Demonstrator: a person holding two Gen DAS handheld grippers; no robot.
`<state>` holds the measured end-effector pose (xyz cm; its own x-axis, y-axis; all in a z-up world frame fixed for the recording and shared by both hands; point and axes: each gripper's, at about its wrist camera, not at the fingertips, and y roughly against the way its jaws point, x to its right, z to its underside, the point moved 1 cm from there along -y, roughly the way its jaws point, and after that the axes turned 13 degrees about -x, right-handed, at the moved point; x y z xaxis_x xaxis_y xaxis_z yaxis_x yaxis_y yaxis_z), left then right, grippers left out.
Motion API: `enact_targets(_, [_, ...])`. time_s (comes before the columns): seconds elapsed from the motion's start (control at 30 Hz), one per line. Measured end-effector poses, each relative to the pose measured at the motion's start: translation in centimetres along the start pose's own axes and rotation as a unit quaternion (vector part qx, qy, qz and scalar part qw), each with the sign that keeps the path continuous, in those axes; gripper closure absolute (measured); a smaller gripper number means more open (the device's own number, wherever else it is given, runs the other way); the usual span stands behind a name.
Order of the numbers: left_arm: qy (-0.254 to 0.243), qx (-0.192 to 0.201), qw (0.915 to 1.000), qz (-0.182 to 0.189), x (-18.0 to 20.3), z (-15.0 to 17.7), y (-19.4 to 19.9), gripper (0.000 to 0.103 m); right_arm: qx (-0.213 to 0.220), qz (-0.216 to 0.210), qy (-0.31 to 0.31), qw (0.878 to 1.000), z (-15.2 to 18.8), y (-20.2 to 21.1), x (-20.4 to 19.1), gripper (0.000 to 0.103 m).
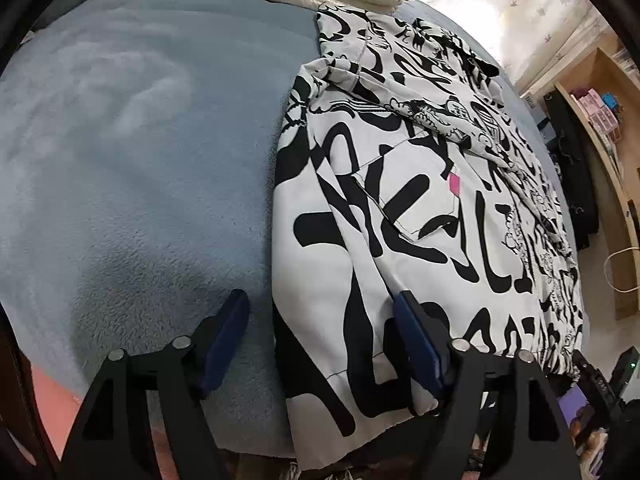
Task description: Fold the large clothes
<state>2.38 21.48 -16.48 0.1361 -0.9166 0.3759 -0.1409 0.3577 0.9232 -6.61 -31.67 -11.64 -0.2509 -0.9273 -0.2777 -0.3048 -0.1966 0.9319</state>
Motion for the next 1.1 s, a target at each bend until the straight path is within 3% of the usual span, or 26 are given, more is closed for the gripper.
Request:
enact_targets(0.27, [-0.017,0.0,0.9997,0.018,0.2,0.0,-1.0,0.012,-0.002,-0.05,0.005,0.999,-0.5,-1.0,0.1,0.041])
enact_targets(0.5, [-0.054,0.014,0.9983,-0.019,1.6,0.0,-2.1,0.01,-0.007,-0.094,-0.007,0.996,-0.1,-1.3,2.2,0.045])
enact_targets(0.63, [-0.072,0.019,0.9965,-0.038,2.5,-0.4,-2.7,0.013,-0.005,-0.078,0.001,0.997,-0.3,-2.0,1.5,0.043])
enact_targets(0.73, [-0.076,0.015,0.9967,-0.022,2.9,-0.6,-2.8,0.039,0.002,-0.06,0.003,0.998,-0.7,-2.4,0.9,0.044])
enact_targets(0.8, [-0.073,0.005,0.9973,-0.006,3.4,-0.8,-3.1,0.066,0.005,-0.045,0.006,0.999,-0.9,-2.5,0.5,0.048])
enact_targets(0.87, [-0.071,-0.004,0.9975,-0.002,4.0,-1.0,-3.3,0.074,0.007,-0.034,0.009,0.999,-1.1,-2.5,0.2,0.063])
enact_targets(0.9, [-0.068,-0.006,0.9976,-0.002,4.2,-1.1,-3.4,0.083,0.004,-0.034,0.008,0.999,-1.2,-2.5,0.1,0.069])
enact_targets(0.93, [-0.064,-0.006,0.998,0.003,4.3,-1.1,-3.3,0.088,0.002,-0.036,0.005,0.999,-1.4,-2.4,0.1,0.082])
enact_targets(1.1, [-0.008,0.012,0.9991,0.039,3.3,-0.7,-1.7,0.096,0.017,-0.034,-0.002,0.999,-1.7,-0.6,-0.5,0.089])
